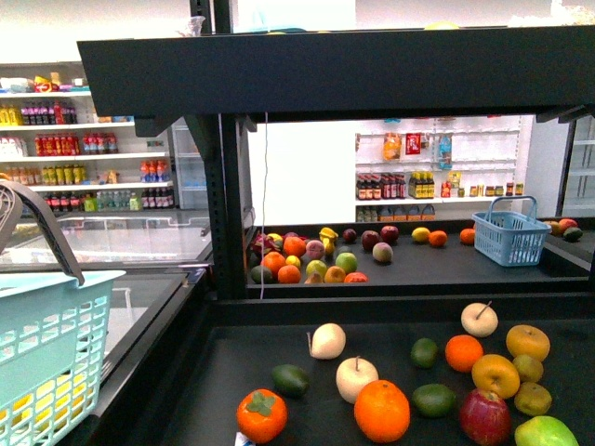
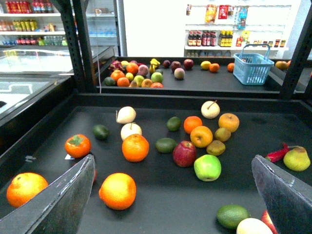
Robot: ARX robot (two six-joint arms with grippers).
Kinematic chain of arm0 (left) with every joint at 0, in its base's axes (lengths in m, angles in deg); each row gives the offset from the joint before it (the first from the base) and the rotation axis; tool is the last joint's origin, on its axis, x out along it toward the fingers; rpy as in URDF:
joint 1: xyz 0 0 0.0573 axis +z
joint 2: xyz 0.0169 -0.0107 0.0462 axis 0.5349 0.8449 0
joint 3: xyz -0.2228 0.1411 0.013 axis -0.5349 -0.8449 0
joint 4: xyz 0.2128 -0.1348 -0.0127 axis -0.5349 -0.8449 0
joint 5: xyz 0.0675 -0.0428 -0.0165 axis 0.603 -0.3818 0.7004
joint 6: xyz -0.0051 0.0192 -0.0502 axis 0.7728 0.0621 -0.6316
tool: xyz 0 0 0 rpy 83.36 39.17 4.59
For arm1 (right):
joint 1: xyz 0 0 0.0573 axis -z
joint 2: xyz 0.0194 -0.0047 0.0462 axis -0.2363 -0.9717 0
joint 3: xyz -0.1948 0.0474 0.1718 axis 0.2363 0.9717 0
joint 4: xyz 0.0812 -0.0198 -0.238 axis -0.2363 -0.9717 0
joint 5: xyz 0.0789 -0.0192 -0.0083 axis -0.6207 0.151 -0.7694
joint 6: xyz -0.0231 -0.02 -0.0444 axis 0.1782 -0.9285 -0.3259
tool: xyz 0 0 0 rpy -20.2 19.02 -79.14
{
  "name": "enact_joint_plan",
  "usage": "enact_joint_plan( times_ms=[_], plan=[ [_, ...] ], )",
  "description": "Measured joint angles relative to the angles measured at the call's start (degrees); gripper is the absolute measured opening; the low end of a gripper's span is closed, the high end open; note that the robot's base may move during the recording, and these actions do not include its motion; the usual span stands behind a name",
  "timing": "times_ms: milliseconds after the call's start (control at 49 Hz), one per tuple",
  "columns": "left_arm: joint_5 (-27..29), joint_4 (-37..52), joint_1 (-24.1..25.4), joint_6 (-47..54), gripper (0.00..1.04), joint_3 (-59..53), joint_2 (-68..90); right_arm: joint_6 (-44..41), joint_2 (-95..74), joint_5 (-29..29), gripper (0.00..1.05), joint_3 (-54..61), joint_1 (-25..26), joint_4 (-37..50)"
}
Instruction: Pick lemon from shelf
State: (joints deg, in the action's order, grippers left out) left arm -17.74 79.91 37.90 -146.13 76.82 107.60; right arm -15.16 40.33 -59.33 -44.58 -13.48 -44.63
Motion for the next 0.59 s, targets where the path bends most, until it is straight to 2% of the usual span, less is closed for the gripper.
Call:
enact_joint_plan(
  times_ms=[184, 449, 591],
  plan=[
    [0.1, -0.1, -0.2, 1.5, 0.09, -5.6, -3.3, 0.0, 0.0, 0.0, 0.97, 0.0, 0.0, 0.0],
    [0.5, -5.6, 0.3, 2.4, 0.09, -12.2, -10.2, 0.0, 0.0, 0.0, 0.97, 0.0, 0.0, 0.0],
    [-0.8, -7.7, 1.3, 5.9, 0.33, -15.0, -12.2, 0.0, 0.0, 0.0, 0.97, 0.0, 0.0, 0.0]
  ],
)
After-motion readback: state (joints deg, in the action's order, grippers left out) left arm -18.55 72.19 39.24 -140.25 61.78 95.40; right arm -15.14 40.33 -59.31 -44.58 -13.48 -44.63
